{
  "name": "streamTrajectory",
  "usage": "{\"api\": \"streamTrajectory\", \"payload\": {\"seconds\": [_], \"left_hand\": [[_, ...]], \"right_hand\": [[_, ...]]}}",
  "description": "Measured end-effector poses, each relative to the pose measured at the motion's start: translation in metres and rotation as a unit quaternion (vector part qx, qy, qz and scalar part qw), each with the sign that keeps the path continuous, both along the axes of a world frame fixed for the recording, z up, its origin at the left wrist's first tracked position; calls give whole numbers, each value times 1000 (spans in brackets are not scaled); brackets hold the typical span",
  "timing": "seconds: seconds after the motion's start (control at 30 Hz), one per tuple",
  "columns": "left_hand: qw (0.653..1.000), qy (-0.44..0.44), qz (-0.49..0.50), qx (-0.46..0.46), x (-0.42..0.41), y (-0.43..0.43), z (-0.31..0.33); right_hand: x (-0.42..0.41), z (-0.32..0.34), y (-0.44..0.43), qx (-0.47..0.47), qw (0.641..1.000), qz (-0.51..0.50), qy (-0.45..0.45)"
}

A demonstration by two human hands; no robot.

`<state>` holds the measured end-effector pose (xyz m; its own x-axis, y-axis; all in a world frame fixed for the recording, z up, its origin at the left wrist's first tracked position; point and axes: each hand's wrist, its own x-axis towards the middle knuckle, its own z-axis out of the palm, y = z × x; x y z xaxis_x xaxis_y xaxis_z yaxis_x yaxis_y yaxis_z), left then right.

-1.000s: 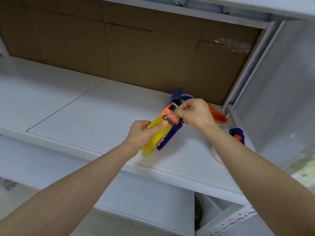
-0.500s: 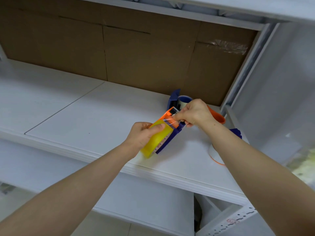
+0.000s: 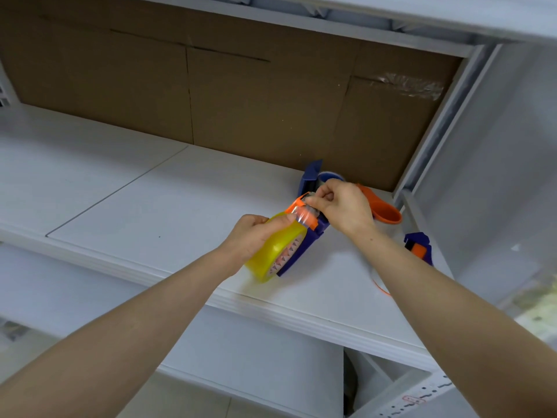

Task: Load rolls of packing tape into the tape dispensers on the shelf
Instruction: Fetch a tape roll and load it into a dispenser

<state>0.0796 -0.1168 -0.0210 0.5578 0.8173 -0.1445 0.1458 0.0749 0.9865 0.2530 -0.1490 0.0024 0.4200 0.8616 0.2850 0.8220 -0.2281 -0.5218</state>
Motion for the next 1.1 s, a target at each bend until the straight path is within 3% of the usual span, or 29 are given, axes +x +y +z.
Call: {"api": "streamTrajectory", "payload": {"seconds": [0.17,0.43,0.6,0.77,0.93,1.1], "left_hand": [[995,20,-96,-11,-9,9,-1],[999,-15,-39,-2,-7,9,0],[999,22,27,26,-11,15,-1],[999,51,1,12,-14,19,2],[999,39,-36,-12,-19,22,-4],[1000,22,-8,-6,-21,20,-5]], "right_hand": [[3,1,-1,4,1000,12,-16],[5,8,5,-18,1000,13,19],[16,12,5,55,982,-18,178],[21,18,4,1,991,-18,130],[22,7,4,-7,986,-25,162],[20,16,7,31,983,-19,180]]}}
